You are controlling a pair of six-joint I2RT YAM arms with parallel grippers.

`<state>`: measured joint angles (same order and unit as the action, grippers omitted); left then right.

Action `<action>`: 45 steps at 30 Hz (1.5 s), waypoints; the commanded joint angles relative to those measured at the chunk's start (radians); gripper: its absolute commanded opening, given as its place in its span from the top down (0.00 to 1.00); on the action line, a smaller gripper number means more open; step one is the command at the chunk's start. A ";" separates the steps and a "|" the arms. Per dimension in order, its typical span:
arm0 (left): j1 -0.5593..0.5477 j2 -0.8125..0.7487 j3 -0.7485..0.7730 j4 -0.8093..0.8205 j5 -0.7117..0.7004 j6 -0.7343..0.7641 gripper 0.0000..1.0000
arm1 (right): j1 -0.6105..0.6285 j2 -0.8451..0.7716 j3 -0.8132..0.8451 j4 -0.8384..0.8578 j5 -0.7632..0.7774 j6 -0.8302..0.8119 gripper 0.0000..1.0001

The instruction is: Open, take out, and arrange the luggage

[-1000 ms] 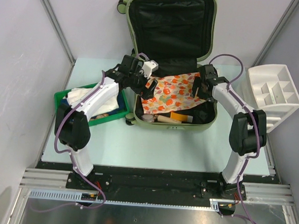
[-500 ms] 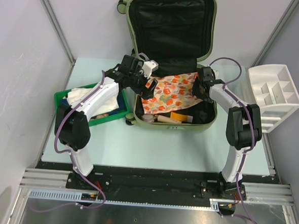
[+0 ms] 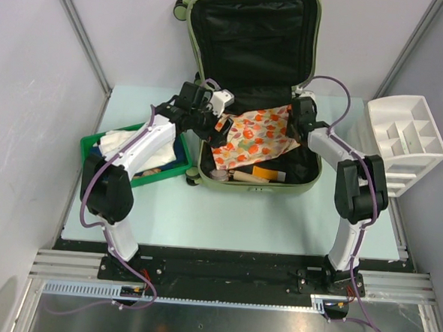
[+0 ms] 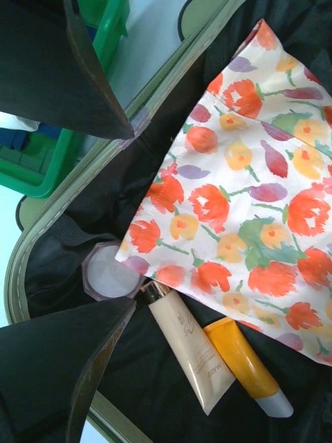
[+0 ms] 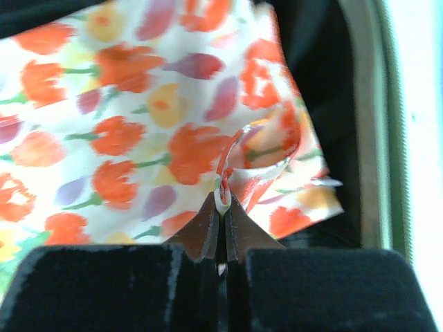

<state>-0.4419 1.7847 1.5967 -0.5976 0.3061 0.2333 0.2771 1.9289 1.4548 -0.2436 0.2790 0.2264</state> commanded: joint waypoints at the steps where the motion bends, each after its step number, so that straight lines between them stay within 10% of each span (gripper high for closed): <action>1: 0.003 -0.079 -0.026 0.012 -0.013 0.026 0.00 | 0.056 -0.087 -0.019 0.176 -0.119 -0.183 1.00; 15: 0.012 -0.107 -0.066 0.013 -0.001 0.004 0.00 | 0.021 -0.077 -0.025 -0.032 0.009 -0.062 0.99; 20: 0.012 -0.097 -0.052 0.013 0.007 0.003 0.00 | -0.009 -0.058 -0.030 -0.134 0.023 0.054 0.36; 25: 0.012 -0.088 -0.035 0.013 0.010 0.009 0.00 | -0.033 -0.033 -0.047 -0.135 0.023 0.116 0.14; 45: 0.014 -0.091 -0.034 0.005 0.007 -0.005 0.00 | -0.053 0.082 -0.056 0.050 0.028 0.197 0.19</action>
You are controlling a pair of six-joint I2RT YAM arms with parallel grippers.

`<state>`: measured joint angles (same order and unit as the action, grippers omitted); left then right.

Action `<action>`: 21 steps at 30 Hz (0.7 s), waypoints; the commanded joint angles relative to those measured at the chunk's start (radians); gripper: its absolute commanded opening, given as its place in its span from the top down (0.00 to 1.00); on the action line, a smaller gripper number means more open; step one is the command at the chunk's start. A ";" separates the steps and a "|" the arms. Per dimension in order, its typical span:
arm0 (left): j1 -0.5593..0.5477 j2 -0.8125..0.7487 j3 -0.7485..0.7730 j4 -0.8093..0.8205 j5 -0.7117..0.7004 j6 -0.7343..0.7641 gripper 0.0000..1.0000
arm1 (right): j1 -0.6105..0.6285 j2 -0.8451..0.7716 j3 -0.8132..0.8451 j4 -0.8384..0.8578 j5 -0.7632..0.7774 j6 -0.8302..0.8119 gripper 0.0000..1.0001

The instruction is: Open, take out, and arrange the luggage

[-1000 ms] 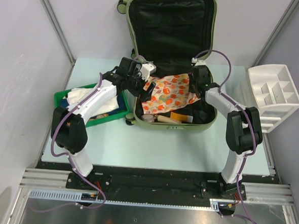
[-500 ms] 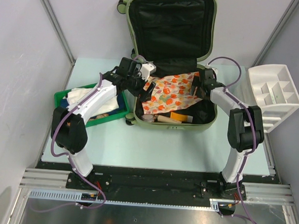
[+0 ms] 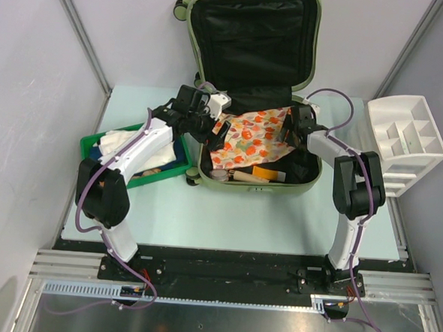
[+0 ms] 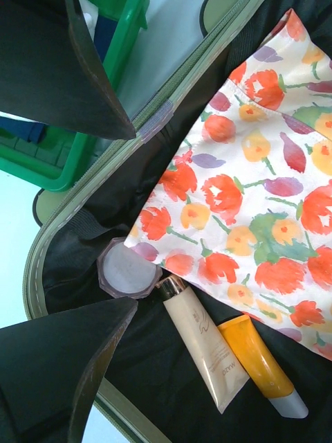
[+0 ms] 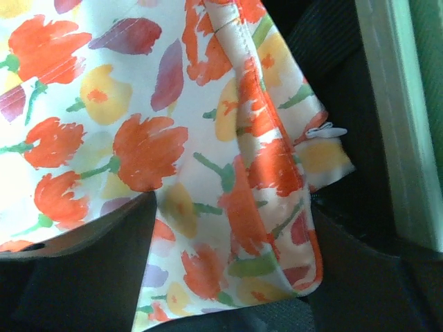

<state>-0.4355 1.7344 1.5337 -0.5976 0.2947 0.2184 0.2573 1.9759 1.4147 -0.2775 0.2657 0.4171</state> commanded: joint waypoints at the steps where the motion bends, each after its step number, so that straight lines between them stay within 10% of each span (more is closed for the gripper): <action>1: 0.006 -0.041 0.031 0.005 0.015 0.012 0.00 | -0.035 0.031 -0.016 0.107 0.043 0.005 0.30; 9: 0.006 -0.036 0.037 0.001 0.015 0.027 0.00 | -0.006 -0.018 -0.026 0.193 -0.025 -0.142 0.60; 13: 0.006 -0.038 0.029 0.001 0.015 0.026 0.00 | 0.007 -0.034 -0.026 0.193 -0.023 -0.170 0.32; 21: 0.007 -0.041 0.026 -0.001 0.020 0.025 0.00 | -0.013 -0.023 -0.026 0.207 0.047 -0.190 0.34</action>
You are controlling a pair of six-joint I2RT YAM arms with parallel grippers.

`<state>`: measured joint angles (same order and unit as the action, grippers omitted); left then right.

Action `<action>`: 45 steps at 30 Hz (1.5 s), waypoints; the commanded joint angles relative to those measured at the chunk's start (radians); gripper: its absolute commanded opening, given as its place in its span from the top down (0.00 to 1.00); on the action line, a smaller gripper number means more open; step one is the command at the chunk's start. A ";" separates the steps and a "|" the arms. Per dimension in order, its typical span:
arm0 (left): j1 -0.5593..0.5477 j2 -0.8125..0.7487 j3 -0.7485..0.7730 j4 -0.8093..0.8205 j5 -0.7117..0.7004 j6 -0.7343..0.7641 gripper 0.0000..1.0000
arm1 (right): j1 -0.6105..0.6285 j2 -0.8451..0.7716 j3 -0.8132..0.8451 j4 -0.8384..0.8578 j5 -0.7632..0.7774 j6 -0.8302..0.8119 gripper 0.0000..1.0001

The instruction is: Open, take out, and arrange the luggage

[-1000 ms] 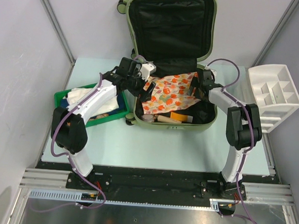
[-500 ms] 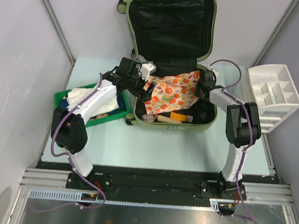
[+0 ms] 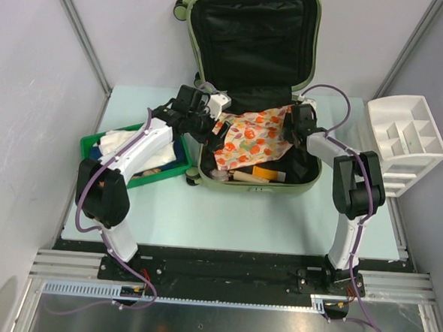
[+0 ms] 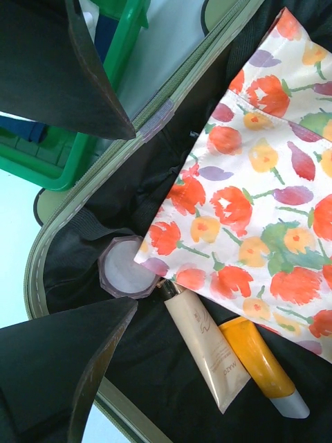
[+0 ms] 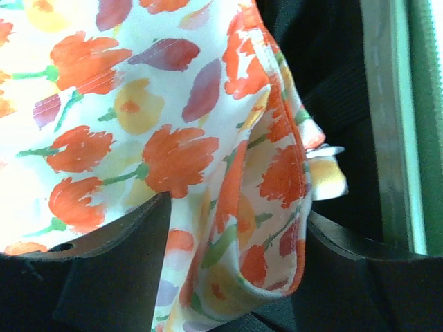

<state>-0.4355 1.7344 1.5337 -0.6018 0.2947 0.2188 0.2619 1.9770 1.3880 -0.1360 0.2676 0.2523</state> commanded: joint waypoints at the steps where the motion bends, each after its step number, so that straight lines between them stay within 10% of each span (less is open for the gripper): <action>1: 0.007 -0.041 0.026 0.004 0.020 0.027 0.00 | -0.021 -0.023 0.000 0.072 0.045 -0.030 0.35; 8: 0.007 -0.036 0.025 0.004 0.026 0.025 0.00 | -0.010 -0.043 -0.004 0.124 0.027 -0.073 0.46; 15: 0.007 -0.036 0.025 0.004 0.023 0.022 0.00 | 0.023 -0.055 -0.009 0.176 -0.008 -0.157 1.00; 35: 0.210 -0.047 0.003 0.002 0.124 -0.147 0.00 | 0.279 -0.073 -0.046 0.246 -0.622 -0.436 1.00; 43: 0.245 -0.061 -0.044 0.004 0.135 -0.144 0.00 | 0.367 0.043 -0.037 0.292 -0.650 -0.392 1.00; 45: 0.245 -0.061 -0.052 0.000 0.135 -0.144 0.00 | 0.370 0.060 -0.015 0.277 -0.657 -0.366 0.78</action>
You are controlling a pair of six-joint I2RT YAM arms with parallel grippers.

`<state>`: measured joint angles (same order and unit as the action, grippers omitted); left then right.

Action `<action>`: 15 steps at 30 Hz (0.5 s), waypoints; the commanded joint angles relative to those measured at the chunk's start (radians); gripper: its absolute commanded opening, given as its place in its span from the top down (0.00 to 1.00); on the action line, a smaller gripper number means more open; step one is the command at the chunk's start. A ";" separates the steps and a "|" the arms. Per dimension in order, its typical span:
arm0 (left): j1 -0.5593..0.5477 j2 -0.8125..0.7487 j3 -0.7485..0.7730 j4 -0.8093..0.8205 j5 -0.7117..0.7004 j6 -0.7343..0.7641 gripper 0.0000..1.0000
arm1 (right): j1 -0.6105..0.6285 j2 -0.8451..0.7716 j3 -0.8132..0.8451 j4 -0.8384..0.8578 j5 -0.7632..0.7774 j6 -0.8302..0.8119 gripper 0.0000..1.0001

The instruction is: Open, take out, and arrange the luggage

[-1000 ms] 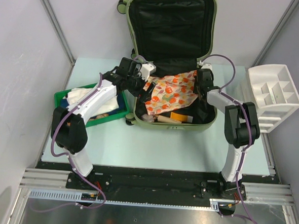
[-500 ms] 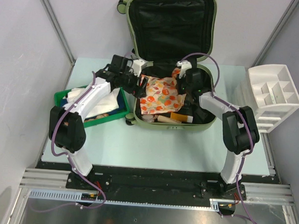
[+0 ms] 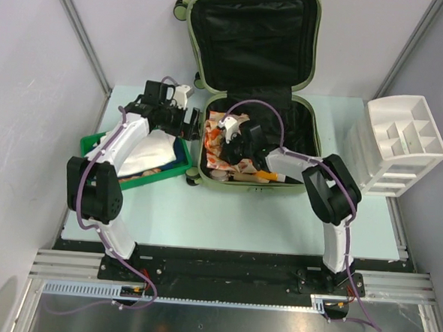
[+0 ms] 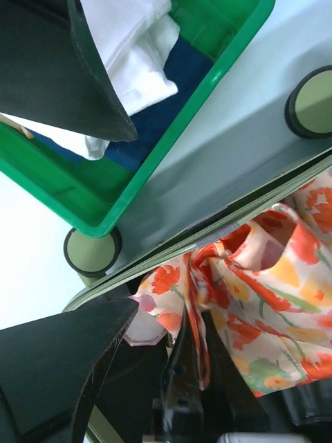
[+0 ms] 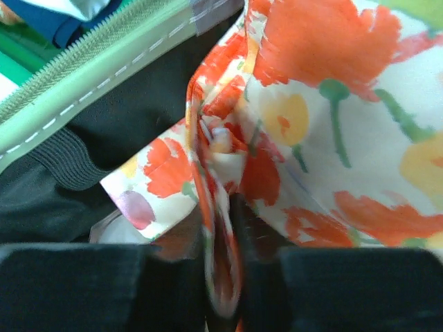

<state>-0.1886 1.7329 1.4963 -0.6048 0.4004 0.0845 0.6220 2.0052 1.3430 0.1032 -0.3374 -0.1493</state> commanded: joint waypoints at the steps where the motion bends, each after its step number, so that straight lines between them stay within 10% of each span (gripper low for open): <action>1: -0.002 -0.059 -0.018 0.007 0.032 -0.008 0.00 | 0.007 0.038 0.059 0.026 -0.055 0.060 0.62; 2: 0.000 -0.059 -0.019 0.007 0.032 -0.008 0.00 | 0.001 0.038 0.073 -0.009 -0.060 0.069 0.39; 4: 0.003 -0.064 -0.022 0.004 0.034 -0.005 0.00 | -0.034 0.024 0.120 -0.074 -0.104 0.097 0.31; 15: 0.008 -0.072 0.012 0.004 0.078 0.017 0.00 | -0.275 -0.046 0.229 -0.289 -0.247 0.261 0.28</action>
<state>-0.1864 1.7134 1.4776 -0.6090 0.4347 0.0792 0.3855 1.9991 1.5360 -0.1123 -0.5781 0.0547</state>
